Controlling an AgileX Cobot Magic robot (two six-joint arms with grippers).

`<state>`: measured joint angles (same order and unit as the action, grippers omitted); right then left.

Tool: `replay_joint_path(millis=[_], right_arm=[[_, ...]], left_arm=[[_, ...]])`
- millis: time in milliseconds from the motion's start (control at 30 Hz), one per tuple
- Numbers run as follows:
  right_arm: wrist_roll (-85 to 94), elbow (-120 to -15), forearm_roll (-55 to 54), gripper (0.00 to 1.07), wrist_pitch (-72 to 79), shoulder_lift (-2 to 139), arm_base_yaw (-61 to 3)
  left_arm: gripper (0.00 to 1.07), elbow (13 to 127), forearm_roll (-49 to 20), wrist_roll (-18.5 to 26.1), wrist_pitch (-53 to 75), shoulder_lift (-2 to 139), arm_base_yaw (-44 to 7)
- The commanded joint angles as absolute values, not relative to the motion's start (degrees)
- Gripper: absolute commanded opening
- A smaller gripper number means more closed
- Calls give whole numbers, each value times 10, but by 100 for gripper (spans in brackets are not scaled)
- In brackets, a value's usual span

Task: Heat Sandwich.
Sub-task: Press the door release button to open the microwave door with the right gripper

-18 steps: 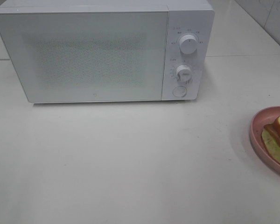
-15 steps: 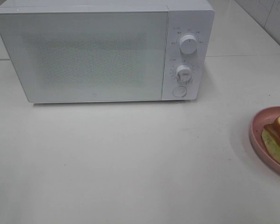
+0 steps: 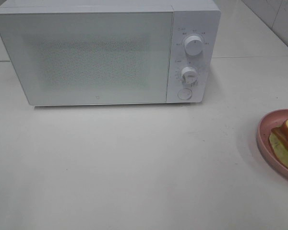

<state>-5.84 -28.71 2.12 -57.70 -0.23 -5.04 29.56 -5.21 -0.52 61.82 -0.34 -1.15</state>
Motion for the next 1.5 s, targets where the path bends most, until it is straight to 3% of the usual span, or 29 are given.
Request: replay_joint_path(millis=[33,400,1500], right_arm=[[-58,-299,23,75,-543,-18,-46],[-58,-299,25,75,-429,27,-46],[-58,-287,25,75,-159,396,-46]], left_arm=[[98,295,-54,-5,612,-18,-9],[98,295,-54,-5,612,-18,-9],[98,295,-54,-5,612,-18,-9]])
